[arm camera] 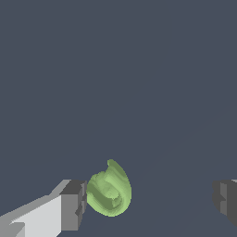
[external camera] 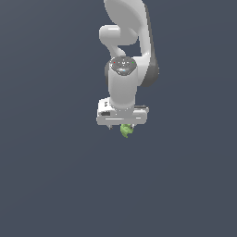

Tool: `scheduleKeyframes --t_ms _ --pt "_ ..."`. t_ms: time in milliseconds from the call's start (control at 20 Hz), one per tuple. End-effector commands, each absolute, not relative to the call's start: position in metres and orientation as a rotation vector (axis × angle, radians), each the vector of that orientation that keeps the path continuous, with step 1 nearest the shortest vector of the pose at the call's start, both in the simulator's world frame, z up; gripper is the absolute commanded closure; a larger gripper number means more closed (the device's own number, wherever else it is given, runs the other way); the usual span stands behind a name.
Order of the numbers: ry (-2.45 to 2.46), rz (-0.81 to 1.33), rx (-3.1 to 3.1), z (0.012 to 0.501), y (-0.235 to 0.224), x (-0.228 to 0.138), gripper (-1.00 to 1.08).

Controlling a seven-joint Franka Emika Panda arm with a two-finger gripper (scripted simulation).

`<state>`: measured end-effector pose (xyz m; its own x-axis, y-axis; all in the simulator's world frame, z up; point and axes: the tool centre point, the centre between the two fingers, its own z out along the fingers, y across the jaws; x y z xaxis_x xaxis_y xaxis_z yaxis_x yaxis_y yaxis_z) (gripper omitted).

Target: Pick up the object and move it to a goal position.

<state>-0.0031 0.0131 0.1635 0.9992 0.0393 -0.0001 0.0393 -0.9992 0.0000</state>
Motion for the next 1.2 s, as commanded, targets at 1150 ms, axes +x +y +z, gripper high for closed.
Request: scheduleKeyframes --t_ms 1150 --pt "-0.222 0.007 -3.156 0.156 0.0 -0.007 -0.92"
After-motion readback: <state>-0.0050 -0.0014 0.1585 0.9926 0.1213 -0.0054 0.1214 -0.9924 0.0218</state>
